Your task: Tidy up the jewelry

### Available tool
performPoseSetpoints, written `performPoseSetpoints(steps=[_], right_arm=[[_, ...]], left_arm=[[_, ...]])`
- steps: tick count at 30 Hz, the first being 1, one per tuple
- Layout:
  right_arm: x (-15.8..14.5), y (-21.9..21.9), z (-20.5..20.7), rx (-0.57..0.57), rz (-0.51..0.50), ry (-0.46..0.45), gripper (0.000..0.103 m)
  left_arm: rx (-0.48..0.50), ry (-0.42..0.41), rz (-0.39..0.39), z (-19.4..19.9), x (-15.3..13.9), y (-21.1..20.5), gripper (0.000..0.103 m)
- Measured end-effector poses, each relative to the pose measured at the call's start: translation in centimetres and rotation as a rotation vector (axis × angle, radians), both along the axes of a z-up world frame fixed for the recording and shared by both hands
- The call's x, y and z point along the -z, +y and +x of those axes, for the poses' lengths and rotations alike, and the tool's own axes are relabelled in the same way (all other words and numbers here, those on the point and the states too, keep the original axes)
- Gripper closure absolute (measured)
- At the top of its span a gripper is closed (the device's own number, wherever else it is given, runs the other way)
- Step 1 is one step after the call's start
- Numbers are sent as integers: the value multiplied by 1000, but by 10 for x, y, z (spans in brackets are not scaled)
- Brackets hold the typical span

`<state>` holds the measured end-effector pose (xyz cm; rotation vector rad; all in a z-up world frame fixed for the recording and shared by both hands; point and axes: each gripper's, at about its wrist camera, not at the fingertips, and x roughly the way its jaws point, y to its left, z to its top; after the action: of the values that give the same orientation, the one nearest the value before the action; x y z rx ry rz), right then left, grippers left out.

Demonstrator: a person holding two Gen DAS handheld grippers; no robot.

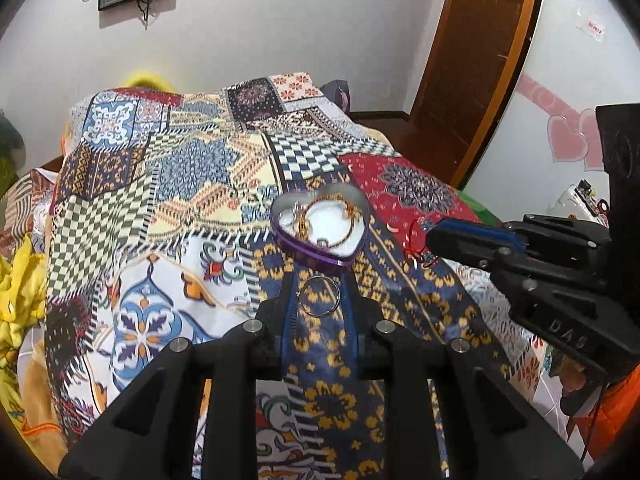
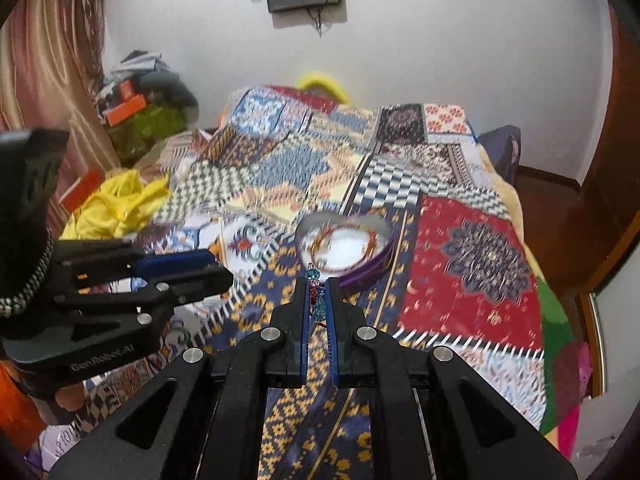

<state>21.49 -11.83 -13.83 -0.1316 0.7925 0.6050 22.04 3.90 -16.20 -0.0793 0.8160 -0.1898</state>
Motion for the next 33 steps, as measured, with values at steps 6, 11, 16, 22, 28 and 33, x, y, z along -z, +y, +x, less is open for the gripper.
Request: performPoseSetpoints(steps=[6,11,16,22,28,33], right_arm=[[-11,-2,16,19,31,-29,96],[-14,1,30,23,47,-38,96],[-10,3,43,26,50,-34,96],[5,8,64,27,48,10,96],[24,11,83,-3,52,96,96],[37,15,93,-12,40,141,96]], left_arm=[[-7,-28,-11,19,-10,2,83],[-7,-48,-14,36,-16,2,83],[-13,-50,-13,55,-13,4,83],[-8,-23,-25,73,0,6,83],[1,29,-37,89,17,9,83],[5,58,-46,100,28,10,83]])
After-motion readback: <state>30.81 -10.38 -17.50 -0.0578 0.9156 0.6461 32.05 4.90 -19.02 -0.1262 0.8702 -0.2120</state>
